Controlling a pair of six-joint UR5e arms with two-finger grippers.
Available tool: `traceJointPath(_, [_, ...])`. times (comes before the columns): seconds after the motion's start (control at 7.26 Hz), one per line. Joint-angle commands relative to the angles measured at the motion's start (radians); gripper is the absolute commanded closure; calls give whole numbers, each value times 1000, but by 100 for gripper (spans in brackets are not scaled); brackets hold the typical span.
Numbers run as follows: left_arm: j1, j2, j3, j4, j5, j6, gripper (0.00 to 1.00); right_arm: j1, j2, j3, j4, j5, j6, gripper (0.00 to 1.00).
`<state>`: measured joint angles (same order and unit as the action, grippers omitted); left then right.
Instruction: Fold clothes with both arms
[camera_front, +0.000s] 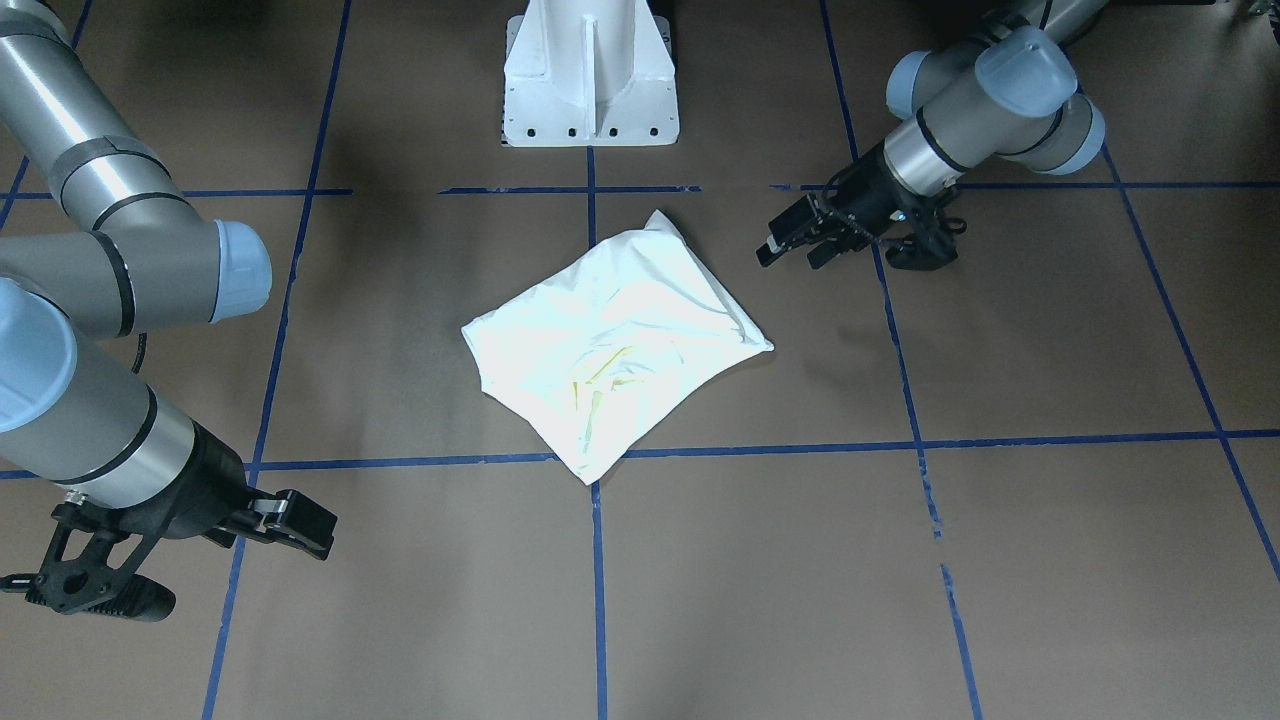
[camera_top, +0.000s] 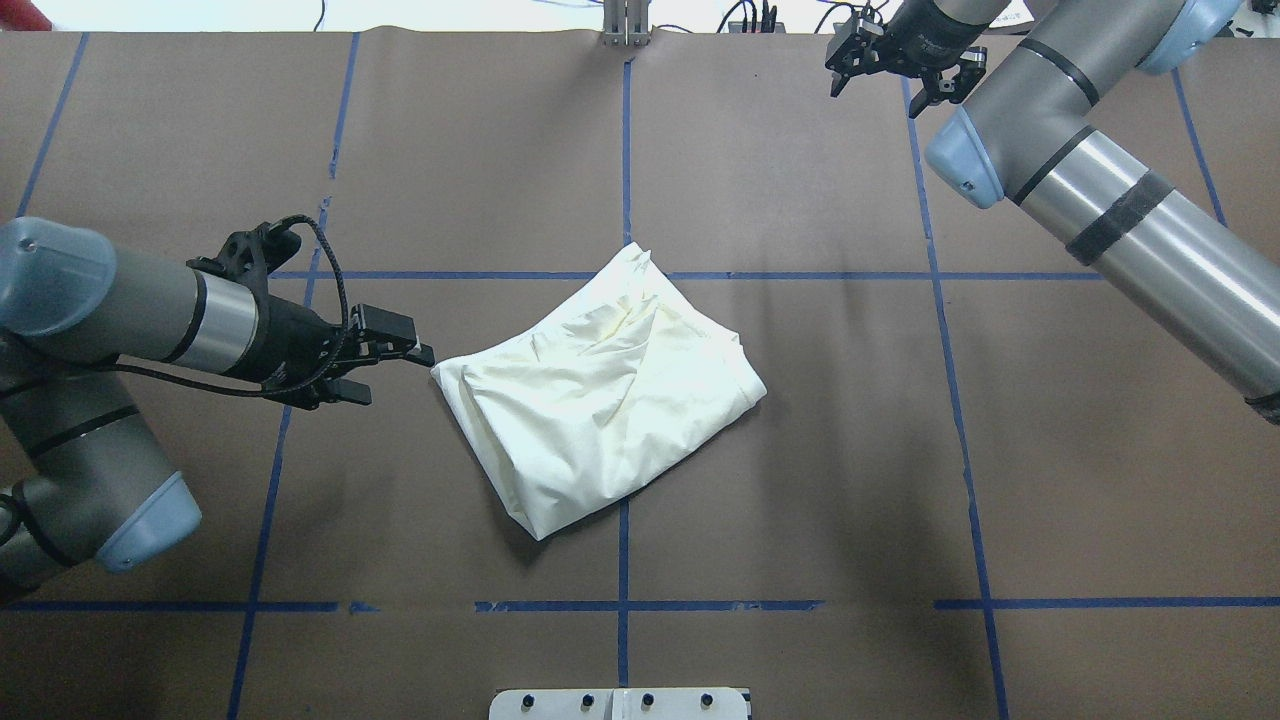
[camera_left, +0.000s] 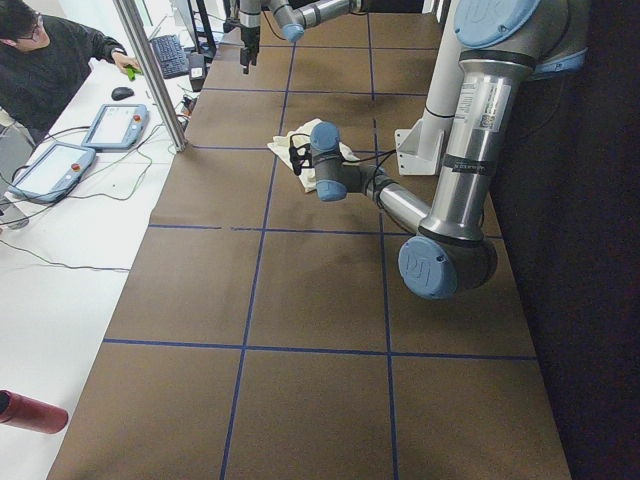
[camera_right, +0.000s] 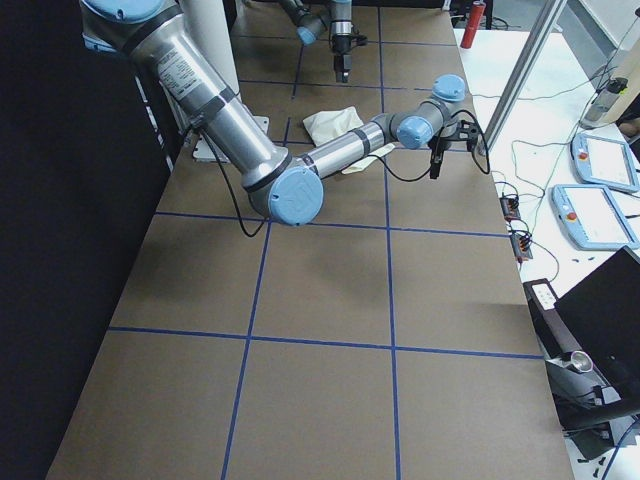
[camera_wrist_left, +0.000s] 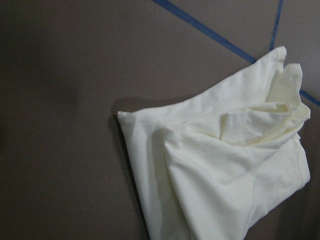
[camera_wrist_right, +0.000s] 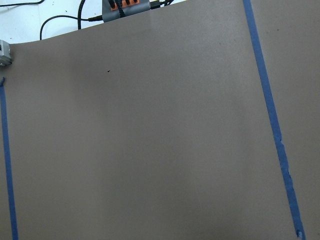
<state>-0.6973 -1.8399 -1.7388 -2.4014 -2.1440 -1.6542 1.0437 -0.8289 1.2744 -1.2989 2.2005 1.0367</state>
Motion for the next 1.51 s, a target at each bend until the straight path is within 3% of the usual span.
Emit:
traceJointPath(0.0, [-1,-113,94,47,45,-2,7,-1,1,0,1,-1,-1,0])
traceJointPath(0.41, [59,-150,186,47,102,-2,14,-1,1,0,0,2,-1,0])
traceJointPath(0.69, [71,-159,206,47,110,-4,24,1,-1,0,1,4,-1,0])
traceJointPath(0.83, [71,-160,206,47,108,-4,42,1,-1,0,1,4,-1,0])
traceJointPath(1.38, [90,-159,209,47,108,1,78,3,-1,0,0,4,-1,0])
